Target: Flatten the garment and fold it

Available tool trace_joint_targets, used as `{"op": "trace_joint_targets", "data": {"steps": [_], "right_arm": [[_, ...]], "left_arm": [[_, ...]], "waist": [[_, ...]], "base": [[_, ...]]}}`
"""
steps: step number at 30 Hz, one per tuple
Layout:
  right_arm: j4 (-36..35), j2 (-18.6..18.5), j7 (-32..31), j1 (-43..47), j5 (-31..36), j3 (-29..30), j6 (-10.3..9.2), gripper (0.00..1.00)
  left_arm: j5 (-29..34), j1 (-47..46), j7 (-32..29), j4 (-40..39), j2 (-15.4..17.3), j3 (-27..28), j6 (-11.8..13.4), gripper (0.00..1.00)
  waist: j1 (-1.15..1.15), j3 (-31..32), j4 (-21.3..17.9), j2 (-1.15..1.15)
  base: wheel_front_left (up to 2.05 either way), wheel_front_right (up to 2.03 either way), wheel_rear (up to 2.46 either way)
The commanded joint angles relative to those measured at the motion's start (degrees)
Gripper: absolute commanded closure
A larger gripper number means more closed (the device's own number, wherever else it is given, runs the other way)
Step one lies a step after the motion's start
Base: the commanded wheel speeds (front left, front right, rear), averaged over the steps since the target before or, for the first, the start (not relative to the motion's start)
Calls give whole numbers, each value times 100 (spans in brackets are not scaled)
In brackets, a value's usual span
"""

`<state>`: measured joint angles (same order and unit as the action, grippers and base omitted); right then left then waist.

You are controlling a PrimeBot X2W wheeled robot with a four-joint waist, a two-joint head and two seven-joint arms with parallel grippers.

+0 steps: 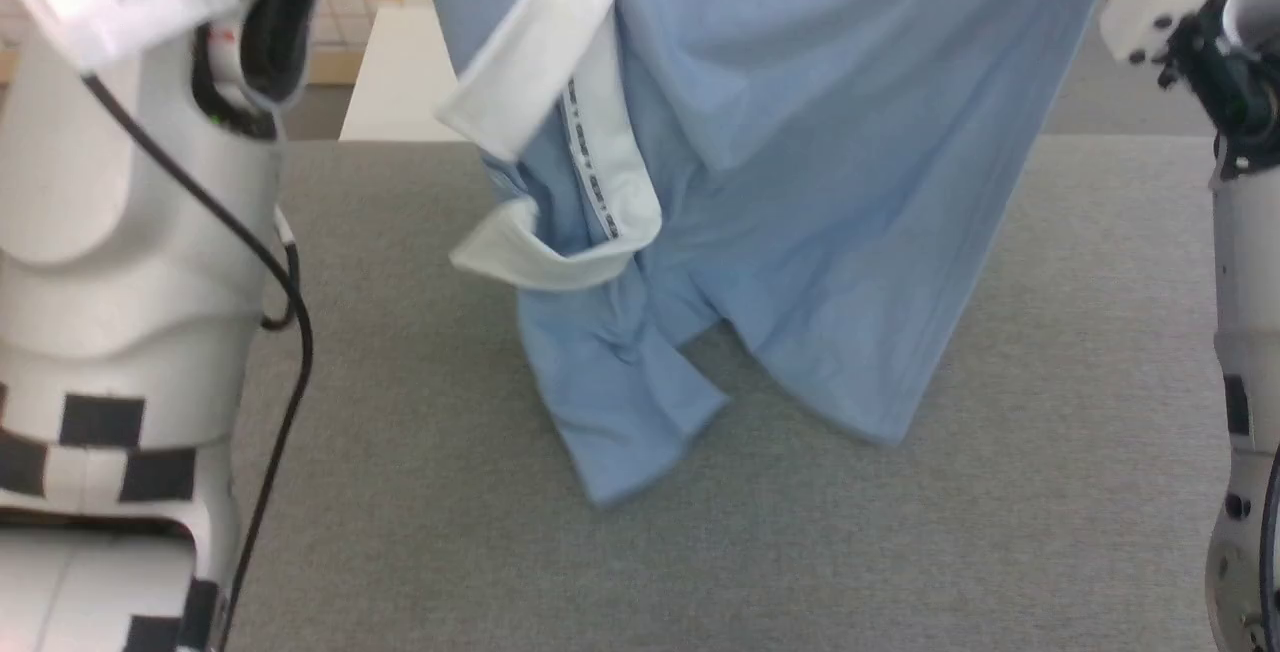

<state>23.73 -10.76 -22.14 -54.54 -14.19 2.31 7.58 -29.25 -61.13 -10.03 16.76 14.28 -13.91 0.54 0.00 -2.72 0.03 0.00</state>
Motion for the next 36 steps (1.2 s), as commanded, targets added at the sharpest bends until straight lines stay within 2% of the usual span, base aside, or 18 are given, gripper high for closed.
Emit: {"op": "trace_joint_targets", "data": {"steps": [1, 6, 11, 18, 27, 32, 36], "right_arm": [[117, 62, 26, -191, 78, 44, -9, 100], [471, 117, -41, -634, 332, 56, -9, 100], [769, 149, -121, -954, 507, 12, -9, 100], [1059, 216, -163, -1459, 622, 33, -9, 100], [1506, 284, -11, -2286, 944, 308, -9, 100], [1725, 302, 185, -2698, 1216, 475, -9, 100], [1881, 285, 593, -2942, 1471, 449, -9, 100]], "left_arm": [[117, -220, -52, 211, 105, -1, -27, 100], [413, -704, -238, 830, 478, -158, -161, 100], [302, -1018, -327, 1148, 525, -127, -293, 100], [175, -1535, -279, 1328, 335, -57, -223, 100], [241, -2561, 3, 1583, 15, -79, -58, 100], [342, -3009, 482, 1909, -161, -142, -58, 100], [405, -3219, 1094, 2130, -254, -127, -57, 100]], "waist": [[0, 314, -298, 0], [0, 419, -394, 0], [0, 389, -413, 0], [0, -80, -425, 0], [0, -998, -516, 0], [0, -1463, -515, 0], [0, -1641, -467, 0]], "base": [[0, 0, 0], [0, 0, 0], [0, 0, 0], [0, 0, 0], [0, 0, 0], [0, 0, 0], [0, 0, 0]]}}
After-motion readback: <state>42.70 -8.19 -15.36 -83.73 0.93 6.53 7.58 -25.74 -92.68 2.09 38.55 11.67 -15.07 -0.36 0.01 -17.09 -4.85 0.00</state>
